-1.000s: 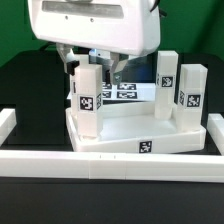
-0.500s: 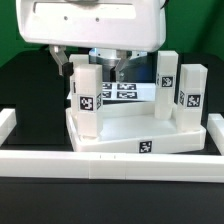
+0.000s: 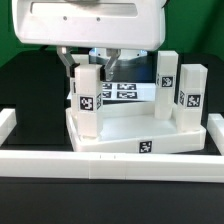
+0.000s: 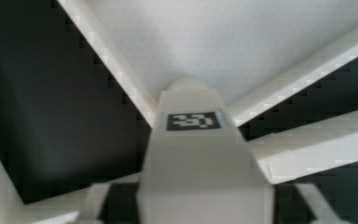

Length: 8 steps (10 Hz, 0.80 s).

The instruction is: Assemble desk

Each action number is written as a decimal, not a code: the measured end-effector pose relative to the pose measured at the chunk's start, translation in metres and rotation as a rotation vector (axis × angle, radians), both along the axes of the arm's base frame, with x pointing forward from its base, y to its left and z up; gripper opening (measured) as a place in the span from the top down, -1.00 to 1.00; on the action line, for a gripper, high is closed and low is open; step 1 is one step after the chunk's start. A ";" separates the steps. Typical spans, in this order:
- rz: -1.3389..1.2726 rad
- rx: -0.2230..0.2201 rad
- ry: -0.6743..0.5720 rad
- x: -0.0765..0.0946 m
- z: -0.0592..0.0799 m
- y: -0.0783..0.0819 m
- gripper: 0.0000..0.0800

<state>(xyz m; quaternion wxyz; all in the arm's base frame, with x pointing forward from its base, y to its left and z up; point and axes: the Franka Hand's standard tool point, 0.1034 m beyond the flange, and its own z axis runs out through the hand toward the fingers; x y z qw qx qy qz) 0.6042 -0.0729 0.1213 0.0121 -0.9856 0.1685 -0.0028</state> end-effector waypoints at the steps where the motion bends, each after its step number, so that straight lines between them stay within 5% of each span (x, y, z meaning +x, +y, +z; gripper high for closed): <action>1: -0.015 0.000 0.000 0.000 0.000 0.000 0.28; 8: -0.533 0.025 0.005 0.001 -0.001 0.000 0.27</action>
Offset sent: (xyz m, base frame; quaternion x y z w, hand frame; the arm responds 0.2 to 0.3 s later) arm -0.0043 -0.0018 0.0010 0.0057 0.0044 0.1887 0.9820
